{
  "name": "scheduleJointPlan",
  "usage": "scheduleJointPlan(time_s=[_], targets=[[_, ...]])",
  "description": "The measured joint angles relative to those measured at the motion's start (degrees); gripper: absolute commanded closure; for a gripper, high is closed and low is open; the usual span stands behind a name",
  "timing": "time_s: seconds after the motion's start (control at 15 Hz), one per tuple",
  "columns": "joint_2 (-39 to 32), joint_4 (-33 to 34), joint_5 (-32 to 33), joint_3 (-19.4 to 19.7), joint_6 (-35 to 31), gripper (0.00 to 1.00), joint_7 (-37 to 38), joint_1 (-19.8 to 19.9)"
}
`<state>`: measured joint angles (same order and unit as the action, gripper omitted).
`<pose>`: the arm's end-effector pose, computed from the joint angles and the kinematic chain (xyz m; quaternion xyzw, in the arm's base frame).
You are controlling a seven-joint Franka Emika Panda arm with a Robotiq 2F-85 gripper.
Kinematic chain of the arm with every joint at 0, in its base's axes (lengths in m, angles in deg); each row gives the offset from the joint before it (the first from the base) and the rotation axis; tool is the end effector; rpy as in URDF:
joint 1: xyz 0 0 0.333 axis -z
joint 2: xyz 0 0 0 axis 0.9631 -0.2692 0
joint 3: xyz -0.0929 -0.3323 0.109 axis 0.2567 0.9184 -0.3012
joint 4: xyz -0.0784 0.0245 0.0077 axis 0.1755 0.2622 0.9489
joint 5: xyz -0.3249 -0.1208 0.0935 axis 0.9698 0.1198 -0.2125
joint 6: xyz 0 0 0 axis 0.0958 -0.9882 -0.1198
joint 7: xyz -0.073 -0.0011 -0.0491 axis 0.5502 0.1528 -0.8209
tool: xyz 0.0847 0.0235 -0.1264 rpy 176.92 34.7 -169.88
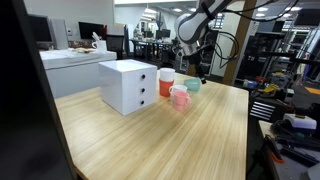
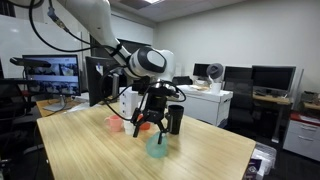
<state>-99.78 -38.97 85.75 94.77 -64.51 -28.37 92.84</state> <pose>0.4953 -0.3038 0.2826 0.9567 0.1322 -0.2571 0.0354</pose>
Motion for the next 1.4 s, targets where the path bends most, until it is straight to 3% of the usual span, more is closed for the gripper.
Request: scheduleJointPlan(time_s=[0.47, 1.2, 1.27, 1.4], targets=[[-0.3, 0.0, -1.0, -1.0, -1.8, 0.0, 1.2, -0.1], [-2.9, 3.2, -8.7, -1.6, -9.8, 0.01, 8.5, 0.6], [-3.1, 3.7, -9.4, -1.6, -10.0, 0.26, 9.4, 0.8], [-3.6, 4.8, -10.2, -1.4, -10.3, 0.27, 10.9, 1.2]])
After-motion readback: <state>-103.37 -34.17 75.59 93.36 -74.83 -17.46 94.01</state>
